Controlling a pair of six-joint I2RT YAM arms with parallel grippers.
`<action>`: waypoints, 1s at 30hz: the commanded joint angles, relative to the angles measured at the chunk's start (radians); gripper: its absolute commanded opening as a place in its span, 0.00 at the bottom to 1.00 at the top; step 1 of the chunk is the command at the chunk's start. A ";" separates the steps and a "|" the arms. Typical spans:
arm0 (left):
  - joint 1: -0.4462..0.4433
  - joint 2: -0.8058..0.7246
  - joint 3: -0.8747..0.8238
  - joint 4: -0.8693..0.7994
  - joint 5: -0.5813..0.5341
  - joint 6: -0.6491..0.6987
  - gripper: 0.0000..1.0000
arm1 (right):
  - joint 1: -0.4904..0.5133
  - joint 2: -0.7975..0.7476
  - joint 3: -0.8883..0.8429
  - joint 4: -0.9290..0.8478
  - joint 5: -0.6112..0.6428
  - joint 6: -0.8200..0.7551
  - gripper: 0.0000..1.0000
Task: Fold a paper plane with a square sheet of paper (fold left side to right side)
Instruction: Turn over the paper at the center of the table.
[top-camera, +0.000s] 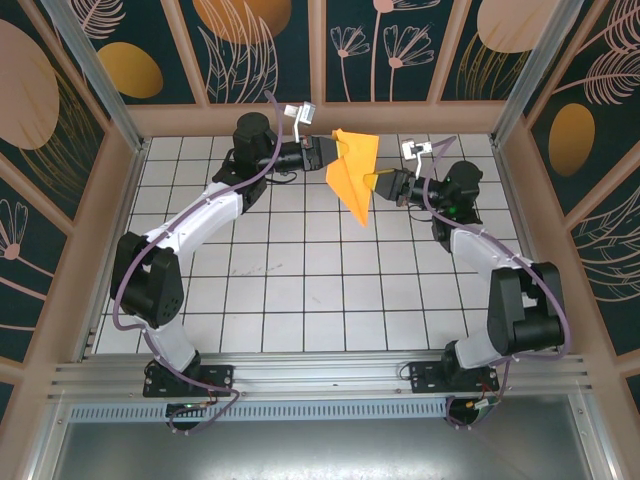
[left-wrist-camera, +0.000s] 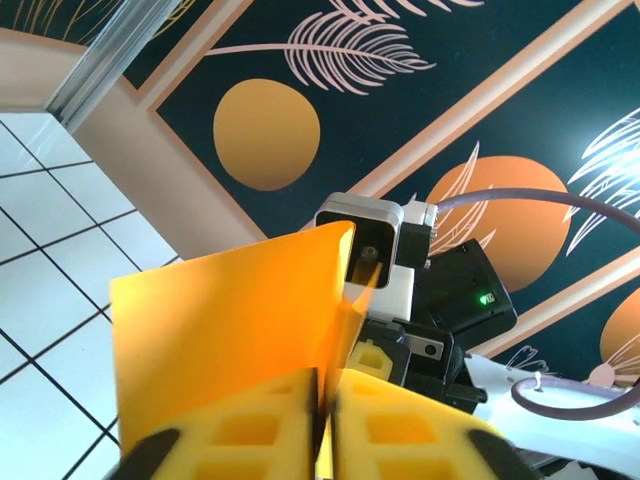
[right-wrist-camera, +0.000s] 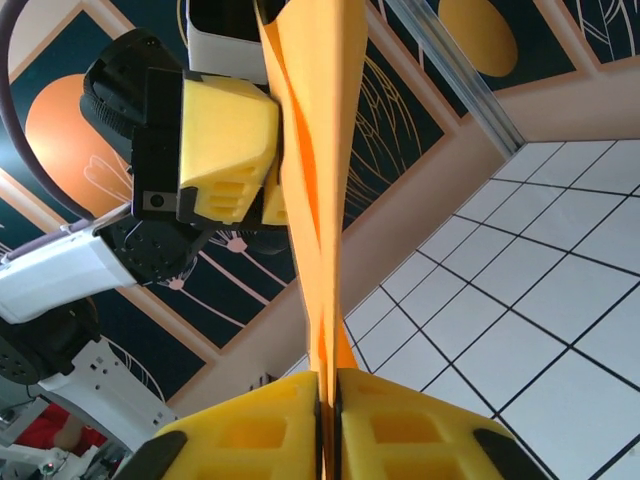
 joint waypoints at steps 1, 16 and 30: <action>0.000 -0.013 0.002 -0.065 -0.024 0.062 0.27 | 0.003 -0.047 0.045 -0.135 0.012 -0.126 0.10; 0.037 -0.460 -0.283 -0.370 -0.763 0.403 0.66 | 0.324 -0.132 0.369 -1.314 1.270 -0.786 0.05; 0.037 -0.660 -0.454 -0.371 -0.939 0.403 0.66 | 0.664 0.409 0.695 -1.878 2.085 -0.636 0.03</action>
